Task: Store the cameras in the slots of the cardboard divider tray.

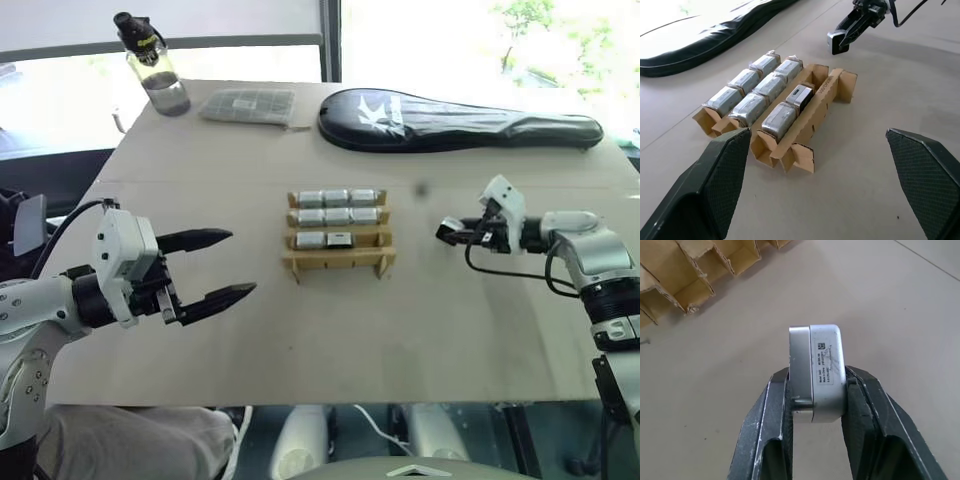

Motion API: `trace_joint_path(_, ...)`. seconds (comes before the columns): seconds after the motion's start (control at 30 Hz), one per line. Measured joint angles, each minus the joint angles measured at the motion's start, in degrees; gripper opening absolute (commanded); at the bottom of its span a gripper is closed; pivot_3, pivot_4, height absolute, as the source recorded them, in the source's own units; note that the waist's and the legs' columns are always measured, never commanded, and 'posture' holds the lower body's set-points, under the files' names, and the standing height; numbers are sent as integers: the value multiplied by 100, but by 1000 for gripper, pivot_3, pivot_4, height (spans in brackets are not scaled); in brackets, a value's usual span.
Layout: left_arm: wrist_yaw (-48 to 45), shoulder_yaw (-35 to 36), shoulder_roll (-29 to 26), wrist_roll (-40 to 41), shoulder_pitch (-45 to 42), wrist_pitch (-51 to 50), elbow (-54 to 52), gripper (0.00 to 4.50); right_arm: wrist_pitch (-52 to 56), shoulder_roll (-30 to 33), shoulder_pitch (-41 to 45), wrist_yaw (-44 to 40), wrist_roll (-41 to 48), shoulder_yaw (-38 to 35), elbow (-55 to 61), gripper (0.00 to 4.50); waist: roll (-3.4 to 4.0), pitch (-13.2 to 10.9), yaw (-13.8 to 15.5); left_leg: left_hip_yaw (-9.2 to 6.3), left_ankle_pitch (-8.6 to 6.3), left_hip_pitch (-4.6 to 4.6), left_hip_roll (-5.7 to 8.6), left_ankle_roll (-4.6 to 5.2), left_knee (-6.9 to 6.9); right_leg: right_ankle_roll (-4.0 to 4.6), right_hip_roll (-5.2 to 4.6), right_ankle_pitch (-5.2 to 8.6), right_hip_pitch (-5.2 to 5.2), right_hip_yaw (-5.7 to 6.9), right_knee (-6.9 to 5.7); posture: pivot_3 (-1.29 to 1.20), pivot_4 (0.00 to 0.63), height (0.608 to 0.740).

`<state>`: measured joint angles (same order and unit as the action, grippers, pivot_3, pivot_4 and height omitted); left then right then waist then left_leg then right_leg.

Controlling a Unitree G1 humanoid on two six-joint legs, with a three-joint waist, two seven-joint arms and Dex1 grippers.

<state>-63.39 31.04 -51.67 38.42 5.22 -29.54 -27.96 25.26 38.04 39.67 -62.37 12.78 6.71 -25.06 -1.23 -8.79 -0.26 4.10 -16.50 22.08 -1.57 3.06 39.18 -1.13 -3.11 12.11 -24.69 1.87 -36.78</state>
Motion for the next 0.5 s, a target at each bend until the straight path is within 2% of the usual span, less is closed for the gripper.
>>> trace_joint_path(0.17,3,-23,-25,4,-91,5,8,4500,110,50,-53,-46,26,1,633,801,3,-2,-32,1,0,0,0,0,-1,0,0,0,-1,1,0,0,150,740)
trace_joint_path(0.27,-3,-110,-28,5,-265,13,130,4500,75,38,157,-329,-74,317,1110,801,9,-5,-62,3,-3,-4,-1,4,-2,0,4,0,-2,6,0,0,150,740)
trace_joint_path(0.5,-16,-292,-172,0,-500,16,238,4500,-200,-742,1094,-472,-369,1016,1563,801,11,-7,-38,-1,0,-3,-7,-2,-9,1,6,0,-4,16,-3,0,150,740)
